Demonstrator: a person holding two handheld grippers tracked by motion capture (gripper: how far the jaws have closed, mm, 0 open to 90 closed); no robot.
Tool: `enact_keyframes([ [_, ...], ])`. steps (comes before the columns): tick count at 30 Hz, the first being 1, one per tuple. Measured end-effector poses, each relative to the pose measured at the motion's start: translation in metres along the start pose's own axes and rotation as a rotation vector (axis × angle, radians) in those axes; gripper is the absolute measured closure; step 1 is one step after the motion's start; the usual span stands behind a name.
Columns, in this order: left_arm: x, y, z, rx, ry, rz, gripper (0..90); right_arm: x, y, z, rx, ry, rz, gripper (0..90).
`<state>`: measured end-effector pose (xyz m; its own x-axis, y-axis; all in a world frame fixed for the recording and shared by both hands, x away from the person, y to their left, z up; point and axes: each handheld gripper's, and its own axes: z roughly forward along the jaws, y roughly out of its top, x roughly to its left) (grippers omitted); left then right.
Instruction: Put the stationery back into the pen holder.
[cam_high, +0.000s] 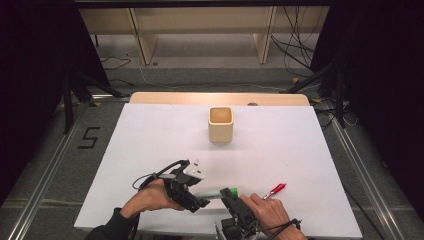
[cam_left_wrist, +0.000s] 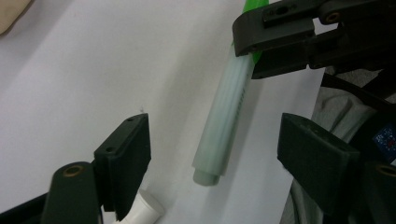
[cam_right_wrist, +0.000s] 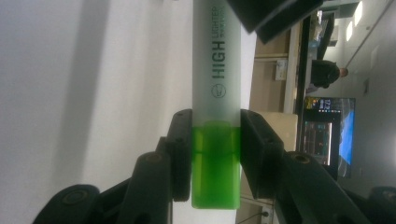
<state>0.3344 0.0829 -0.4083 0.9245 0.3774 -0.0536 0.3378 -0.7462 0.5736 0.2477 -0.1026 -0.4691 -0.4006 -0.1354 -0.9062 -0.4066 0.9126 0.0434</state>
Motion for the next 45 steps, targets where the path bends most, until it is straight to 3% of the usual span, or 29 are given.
enact_keyframes([
  [13,-0.001,0.015,0.021,0.072,-0.044,0.065,34.0,0.006,0.001,0.002,-0.004,-0.019,-0.063,67.4],
  [29,0.002,0.020,0.036,0.165,-0.103,0.108,54.5,0.011,0.003,0.003,-0.011,-0.028,-0.118,67.3],
  [45,0.003,0.027,0.044,0.199,-0.147,0.133,63.4,0.014,0.005,0.004,-0.019,-0.029,-0.154,67.4],
])
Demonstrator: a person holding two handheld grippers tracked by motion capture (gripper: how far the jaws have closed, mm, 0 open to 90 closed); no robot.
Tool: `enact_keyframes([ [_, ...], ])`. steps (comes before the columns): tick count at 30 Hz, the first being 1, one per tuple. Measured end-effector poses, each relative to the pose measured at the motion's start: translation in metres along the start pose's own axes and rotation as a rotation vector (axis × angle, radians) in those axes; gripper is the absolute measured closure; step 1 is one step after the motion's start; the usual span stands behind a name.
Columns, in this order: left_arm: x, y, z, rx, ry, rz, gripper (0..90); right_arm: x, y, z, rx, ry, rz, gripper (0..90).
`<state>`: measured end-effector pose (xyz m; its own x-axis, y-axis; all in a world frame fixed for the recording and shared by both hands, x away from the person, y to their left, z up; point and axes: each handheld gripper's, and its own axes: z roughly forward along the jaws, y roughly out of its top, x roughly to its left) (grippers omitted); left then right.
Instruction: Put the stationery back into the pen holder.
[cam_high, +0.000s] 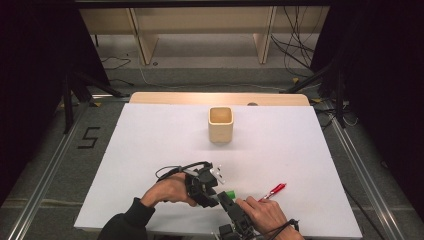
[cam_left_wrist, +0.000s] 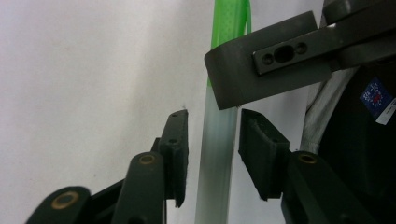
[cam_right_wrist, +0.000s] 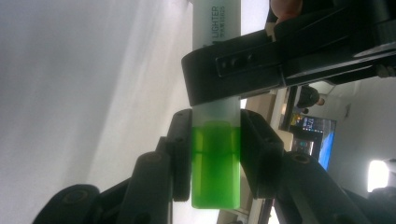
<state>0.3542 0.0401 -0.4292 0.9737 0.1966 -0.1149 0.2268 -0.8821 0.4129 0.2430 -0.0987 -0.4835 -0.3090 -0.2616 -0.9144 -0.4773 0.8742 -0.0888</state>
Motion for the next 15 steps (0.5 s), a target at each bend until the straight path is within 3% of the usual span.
enact_keyframes([
  [15,0.0023,0.0006,0.0017,0.001,-0.064,-0.010,75.0,0.0016,0.0014,-0.0014,-0.005,0.019,-0.005,66.8],
])
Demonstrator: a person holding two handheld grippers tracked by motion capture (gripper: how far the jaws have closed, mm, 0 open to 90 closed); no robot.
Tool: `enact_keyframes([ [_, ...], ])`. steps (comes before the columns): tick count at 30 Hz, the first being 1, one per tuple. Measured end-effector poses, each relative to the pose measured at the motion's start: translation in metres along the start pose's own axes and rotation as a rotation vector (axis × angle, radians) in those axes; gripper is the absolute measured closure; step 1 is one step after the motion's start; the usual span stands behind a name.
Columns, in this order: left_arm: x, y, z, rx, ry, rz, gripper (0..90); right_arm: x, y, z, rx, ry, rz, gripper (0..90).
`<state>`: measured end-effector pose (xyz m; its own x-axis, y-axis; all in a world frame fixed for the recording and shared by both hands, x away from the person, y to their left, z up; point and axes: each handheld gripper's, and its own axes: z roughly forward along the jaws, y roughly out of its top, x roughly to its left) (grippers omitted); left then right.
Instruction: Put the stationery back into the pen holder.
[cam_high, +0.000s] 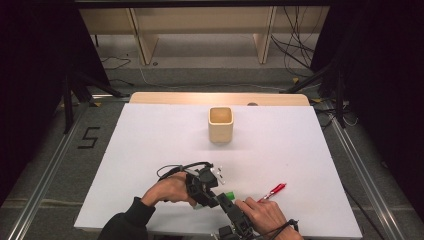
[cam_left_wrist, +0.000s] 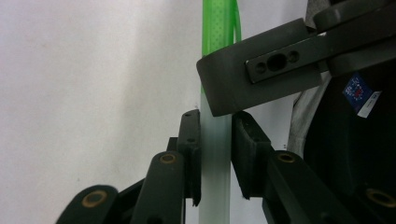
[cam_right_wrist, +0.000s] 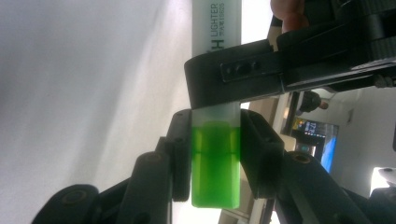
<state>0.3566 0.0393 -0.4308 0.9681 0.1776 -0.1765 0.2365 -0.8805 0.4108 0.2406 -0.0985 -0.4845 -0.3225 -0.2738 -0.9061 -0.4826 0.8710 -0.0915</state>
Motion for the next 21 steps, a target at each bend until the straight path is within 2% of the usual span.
enact_keyframes([
  [3,0.000,0.000,0.000,-0.008,-0.001,-0.010,76.2,-0.002,-0.001,0.000,0.005,0.013,0.009,65.7],
  [7,0.003,-0.003,-0.002,-0.022,0.008,-0.020,76.4,-0.005,-0.004,-0.002,0.005,0.050,0.040,55.2],
  [10,0.004,-0.005,-0.005,-0.040,0.012,-0.030,76.4,-0.007,-0.005,-0.005,-0.008,0.055,0.063,51.8],
  [13,0.006,-0.007,-0.007,-0.041,0.017,-0.036,76.4,-0.012,-0.008,-0.007,-0.015,0.065,0.125,47.8],
  [15,0.007,-0.008,-0.009,-0.041,0.014,-0.035,76.4,-0.014,-0.011,-0.007,-0.009,0.054,0.154,46.0],
  [21,0.009,-0.014,-0.012,-0.062,0.028,-0.053,76.4,-0.022,-0.022,-0.005,0.024,0.042,0.346,37.9],
])
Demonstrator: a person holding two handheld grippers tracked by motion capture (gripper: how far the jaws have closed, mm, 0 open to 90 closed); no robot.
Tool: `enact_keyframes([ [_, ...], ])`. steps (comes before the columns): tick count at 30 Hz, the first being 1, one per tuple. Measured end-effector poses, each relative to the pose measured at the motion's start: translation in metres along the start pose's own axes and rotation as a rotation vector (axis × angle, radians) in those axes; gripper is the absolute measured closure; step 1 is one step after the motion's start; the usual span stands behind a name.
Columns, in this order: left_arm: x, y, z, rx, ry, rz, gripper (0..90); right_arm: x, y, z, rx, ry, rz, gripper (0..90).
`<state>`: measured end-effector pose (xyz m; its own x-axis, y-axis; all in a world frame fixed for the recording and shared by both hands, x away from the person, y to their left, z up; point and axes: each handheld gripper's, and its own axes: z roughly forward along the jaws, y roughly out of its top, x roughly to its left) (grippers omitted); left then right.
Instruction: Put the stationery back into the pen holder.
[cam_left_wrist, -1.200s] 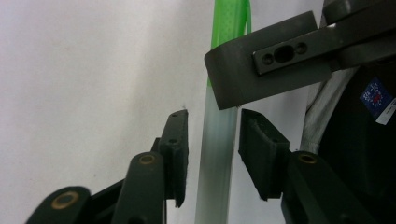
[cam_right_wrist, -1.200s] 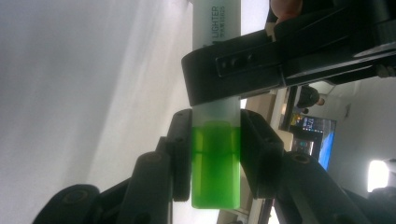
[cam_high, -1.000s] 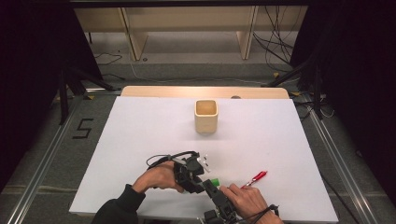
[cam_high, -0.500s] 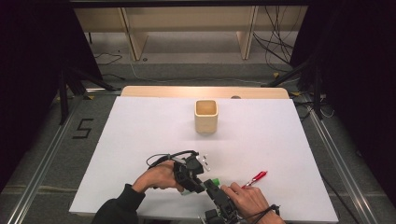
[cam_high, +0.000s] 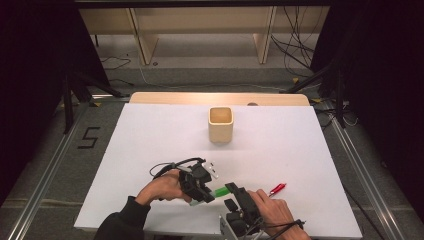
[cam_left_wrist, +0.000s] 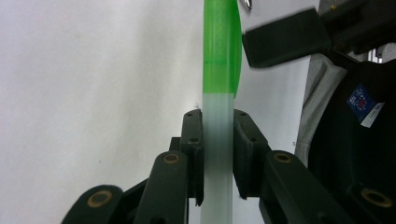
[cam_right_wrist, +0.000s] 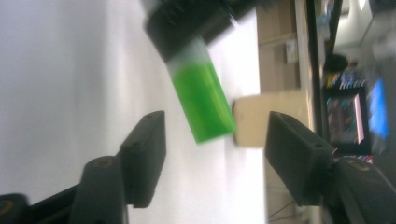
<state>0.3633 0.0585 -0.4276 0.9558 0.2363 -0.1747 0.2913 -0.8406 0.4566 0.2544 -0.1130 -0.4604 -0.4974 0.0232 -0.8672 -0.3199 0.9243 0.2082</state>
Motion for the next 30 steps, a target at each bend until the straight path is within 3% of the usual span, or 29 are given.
enact_keyframes([
  [1,0.001,0.000,0.000,-0.003,-0.002,0.001,76.4,-0.003,-0.003,0.001,0.002,0.008,0.054,36.4],
  [4,0.002,-0.001,0.000,-0.023,0.010,-0.011,76.4,-0.009,-0.011,0.002,-0.002,0.008,0.141,34.1],
  [6,0.004,-0.002,-0.001,-0.034,0.019,-0.018,76.4,-0.015,-0.016,0.003,-0.008,0.022,0.236,33.7],
  [9,0.007,-0.005,-0.004,-0.061,0.033,-0.038,76.4,-0.023,-0.025,0.002,-0.032,0.069,0.387,33.6],
  [13,0.011,-0.007,-0.007,-0.090,0.056,-0.062,76.3,-0.030,-0.035,0.002,-0.062,0.120,0.546,33.6],
  [24,0.018,-0.013,-0.013,-0.247,0.100,-0.116,76.3,-0.042,-0.066,0.005,-0.177,0.256,0.986,32.3],
  [30,0.020,-0.015,-0.017,-0.352,0.136,-0.151,76.3,-0.042,-0.078,0.009,-0.204,0.308,1.112,30.5],
])
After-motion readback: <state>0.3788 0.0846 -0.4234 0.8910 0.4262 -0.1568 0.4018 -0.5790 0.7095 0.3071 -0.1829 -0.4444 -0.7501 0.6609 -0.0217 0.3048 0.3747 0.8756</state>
